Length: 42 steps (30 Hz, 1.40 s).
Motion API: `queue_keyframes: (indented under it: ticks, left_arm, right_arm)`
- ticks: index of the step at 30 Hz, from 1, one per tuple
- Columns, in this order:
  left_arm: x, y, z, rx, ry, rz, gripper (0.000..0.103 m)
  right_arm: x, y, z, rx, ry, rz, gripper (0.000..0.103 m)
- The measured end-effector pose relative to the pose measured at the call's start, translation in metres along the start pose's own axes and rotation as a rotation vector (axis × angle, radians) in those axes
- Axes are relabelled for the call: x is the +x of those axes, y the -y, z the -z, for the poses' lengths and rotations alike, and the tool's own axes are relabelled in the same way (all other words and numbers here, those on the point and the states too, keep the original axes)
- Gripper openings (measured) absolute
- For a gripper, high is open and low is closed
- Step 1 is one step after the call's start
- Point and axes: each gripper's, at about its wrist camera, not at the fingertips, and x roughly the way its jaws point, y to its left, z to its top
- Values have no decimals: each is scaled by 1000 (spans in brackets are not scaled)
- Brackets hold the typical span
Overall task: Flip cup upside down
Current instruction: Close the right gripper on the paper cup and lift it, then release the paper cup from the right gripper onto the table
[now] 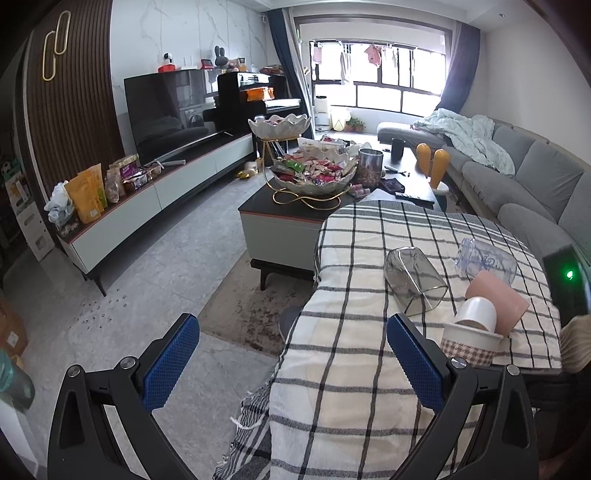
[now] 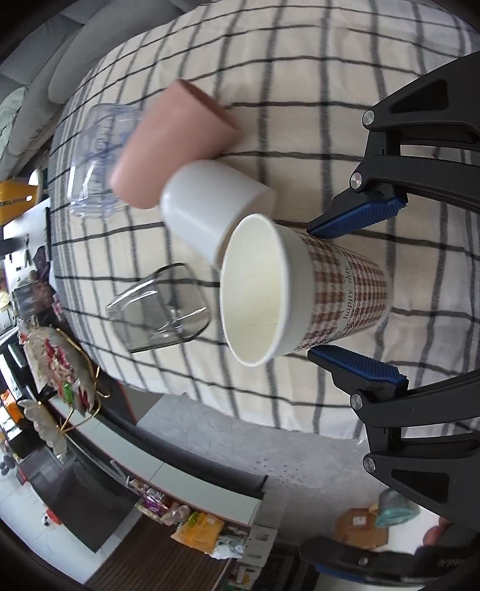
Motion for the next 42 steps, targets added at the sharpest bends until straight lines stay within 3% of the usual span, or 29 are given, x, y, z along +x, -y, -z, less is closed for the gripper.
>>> queue_keyframes:
  ticks: [15, 17, 18, 19, 23, 31, 37, 42]
  left_arm:
    - [7, 6, 11, 13, -30, 7, 103]
    - [8, 7, 12, 15, -31, 9, 103]
    - [8, 8, 13, 16, -32, 10, 103]
    - [7, 9, 13, 18, -32, 11, 103]
    - [4, 17, 14, 27, -26, 22, 103]
    - [-4, 56, 28, 22, 18, 148, 103]
    - [-4, 95, 52, 48, 131, 201, 103]
    - [9, 123, 65, 116, 105, 243, 103]
  right_arm:
    - [24, 1, -9, 9, -24, -5, 61]
    - [23, 2, -10, 10, -27, -3, 64]
    - [20, 4, -9, 13, -25, -4, 71]
    - [17, 6, -9, 15, -18, -2, 76]
    - [-3, 14, -8, 13, 18, -7, 79]
    - [-63, 60, 4, 21, 162, 46, 81]
    - [-101, 103, 20, 54, 292, 131, 84]
    - [-106, 135, 28, 125, 306, 153, 85]
